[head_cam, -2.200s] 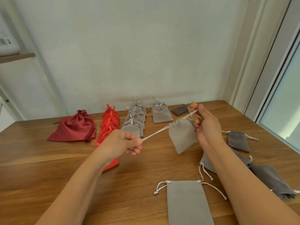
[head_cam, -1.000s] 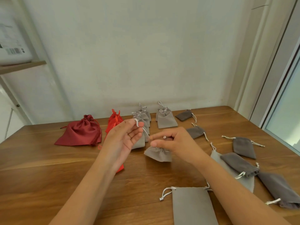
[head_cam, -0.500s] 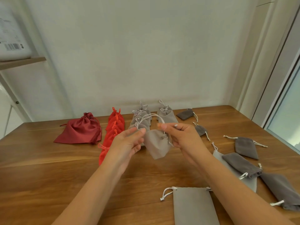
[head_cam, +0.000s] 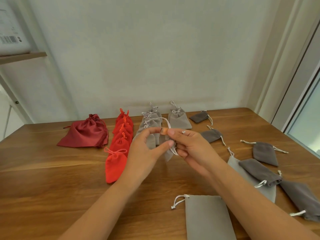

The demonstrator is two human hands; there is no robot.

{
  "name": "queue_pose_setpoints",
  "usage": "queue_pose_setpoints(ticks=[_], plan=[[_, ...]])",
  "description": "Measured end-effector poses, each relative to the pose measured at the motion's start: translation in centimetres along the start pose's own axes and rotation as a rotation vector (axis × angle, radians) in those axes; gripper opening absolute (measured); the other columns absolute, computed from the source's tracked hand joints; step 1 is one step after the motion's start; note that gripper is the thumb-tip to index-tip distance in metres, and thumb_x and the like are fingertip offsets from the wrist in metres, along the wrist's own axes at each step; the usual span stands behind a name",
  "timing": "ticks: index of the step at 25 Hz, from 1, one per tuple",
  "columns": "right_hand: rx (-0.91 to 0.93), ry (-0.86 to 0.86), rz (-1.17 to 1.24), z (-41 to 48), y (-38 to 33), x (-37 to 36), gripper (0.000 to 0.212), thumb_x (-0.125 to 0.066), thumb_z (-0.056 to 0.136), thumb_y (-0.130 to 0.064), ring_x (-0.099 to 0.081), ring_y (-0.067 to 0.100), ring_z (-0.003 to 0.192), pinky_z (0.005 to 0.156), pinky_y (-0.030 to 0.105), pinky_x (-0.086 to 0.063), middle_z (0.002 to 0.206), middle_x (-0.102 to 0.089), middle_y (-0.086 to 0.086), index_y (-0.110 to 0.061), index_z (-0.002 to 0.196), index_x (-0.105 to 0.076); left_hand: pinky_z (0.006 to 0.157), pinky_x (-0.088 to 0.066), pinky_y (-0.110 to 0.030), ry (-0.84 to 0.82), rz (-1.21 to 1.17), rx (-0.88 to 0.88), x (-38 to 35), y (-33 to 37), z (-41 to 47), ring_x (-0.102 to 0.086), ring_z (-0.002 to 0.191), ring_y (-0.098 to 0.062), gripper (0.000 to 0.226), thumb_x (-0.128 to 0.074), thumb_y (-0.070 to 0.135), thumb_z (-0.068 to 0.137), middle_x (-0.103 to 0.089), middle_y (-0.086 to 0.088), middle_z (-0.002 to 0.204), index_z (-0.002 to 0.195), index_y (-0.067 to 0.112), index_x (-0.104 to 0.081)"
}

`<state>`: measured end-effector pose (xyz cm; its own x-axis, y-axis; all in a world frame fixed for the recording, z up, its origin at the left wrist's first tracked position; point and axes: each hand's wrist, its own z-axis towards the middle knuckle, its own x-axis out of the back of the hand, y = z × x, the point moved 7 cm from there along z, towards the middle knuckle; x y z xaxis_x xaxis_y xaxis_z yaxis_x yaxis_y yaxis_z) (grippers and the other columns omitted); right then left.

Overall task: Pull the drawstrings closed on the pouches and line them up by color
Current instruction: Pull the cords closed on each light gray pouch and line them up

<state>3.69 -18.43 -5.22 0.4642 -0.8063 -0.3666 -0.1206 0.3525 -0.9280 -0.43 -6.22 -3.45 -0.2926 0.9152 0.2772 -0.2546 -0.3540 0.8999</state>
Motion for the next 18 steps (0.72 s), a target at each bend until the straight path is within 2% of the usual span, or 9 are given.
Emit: queue_pose_setpoints(ticks=[4,6,8,10,12,14,15,18], plan=[[-0.001,-0.042,0.006,-0.2,-0.2,-0.7,0.032,-0.060,0.082,-0.019,-0.032,0.002,0.041,0.038,0.011,-0.024,0.066,-0.065,-0.005,0.003,0.105,-0.067,0.095,-0.039,-0.020,-0.030,-0.025,-0.045,0.1,0.1,0.0,-0.056,0.111,0.002,0.019,-0.076,0.023,0.078,-0.069,0.014,0.104,0.096,0.026,-0.070],[-0.014,-0.068,-0.005,-0.4,-0.3,-1.0,0.029,-0.058,0.084,-0.018,-0.029,0.002,0.040,0.037,0.011,-0.022,0.059,-0.062,-0.009,0.002,0.104,-0.066,0.105,-0.031,-0.023,-0.041,0.027,-0.051,0.1,0.1,0.1,-0.047,0.124,0.002,0.022,-0.073,0.040,0.075,-0.064,0.013,0.119,0.095,0.036,-0.068],[-0.026,-0.085,0.001,-0.5,-0.5,-1.3,0.025,-0.054,0.089,-0.016,-0.026,0.002,0.040,0.037,0.011,-0.019,0.050,-0.054,-0.011,0.001,0.105,-0.064,0.111,-0.020,-0.020,-0.039,0.101,-0.086,0.1,0.2,0.1,-0.044,0.126,0.005,0.020,-0.067,0.044,0.072,-0.064,0.015,0.118,0.090,0.037,-0.069],[-0.037,-0.073,0.056,-0.4,-0.5,-1.4,0.027,-0.047,0.095,-0.013,-0.025,0.003,0.045,0.039,0.012,-0.023,0.053,-0.051,-0.011,0.002,0.112,-0.062,0.106,-0.030,-0.022,-0.006,0.096,-0.094,0.3,0.4,0.2,-0.053,0.115,0.002,0.004,-0.073,0.029,0.076,-0.068,0.013,0.109,0.080,0.028,-0.071],[-0.050,-0.025,0.155,0.0,-0.5,-0.9,0.030,-0.041,0.100,-0.014,-0.027,0.005,0.052,0.044,0.015,-0.029,0.061,-0.042,-0.005,0.001,0.116,-0.060,0.088,-0.043,-0.028,0.038,-0.081,0.004,0.7,-0.1,0.4,-0.062,0.094,-0.006,0.014,-0.070,0.009,0.081,-0.070,0.006,0.098,0.070,0.018,-0.068],[-0.050,0.013,0.256,0.4,-0.7,-0.4,0.033,-0.037,0.102,-0.017,-0.029,0.007,0.055,0.046,0.017,-0.032,0.066,-0.037,-0.001,0.003,0.115,-0.060,0.069,-0.043,-0.030,0.079,-0.293,0.132,1.0,-0.8,0.5,-0.060,0.074,-0.009,0.025,-0.060,-0.001,0.083,-0.069,0.003,0.087,0.062,0.014,-0.060],[-0.042,0.016,0.285,0.5,-0.8,-0.2,0.035,-0.036,0.102,-0.019,-0.029,0.007,0.054,0.046,0.017,-0.033,0.067,-0.038,-0.001,0.003,0.115,-0.060,0.064,-0.041,-0.030,0.086,-0.361,0.163,1.2,-0.8,0.5,-0.059,0.071,-0.008,0.029,-0.057,-0.002,0.083,-0.069,0.003,0.083,0.059,0.015,-0.057],[-0.017,-0.006,0.276,0.4,-1.2,0.1,0.037,-0.038,0.101,-0.024,-0.030,0.007,0.053,0.046,0.017,-0.033,0.065,-0.039,-0.001,0.000,0.114,-0.063,0.069,-0.046,-0.027,0.060,-0.505,0.175,1.2,-0.3,0.6,-0.062,0.073,-0.010,0.035,-0.060,0.001,0.082,-0.069,0.000,0.075,0.052,0.020,-0.058]])
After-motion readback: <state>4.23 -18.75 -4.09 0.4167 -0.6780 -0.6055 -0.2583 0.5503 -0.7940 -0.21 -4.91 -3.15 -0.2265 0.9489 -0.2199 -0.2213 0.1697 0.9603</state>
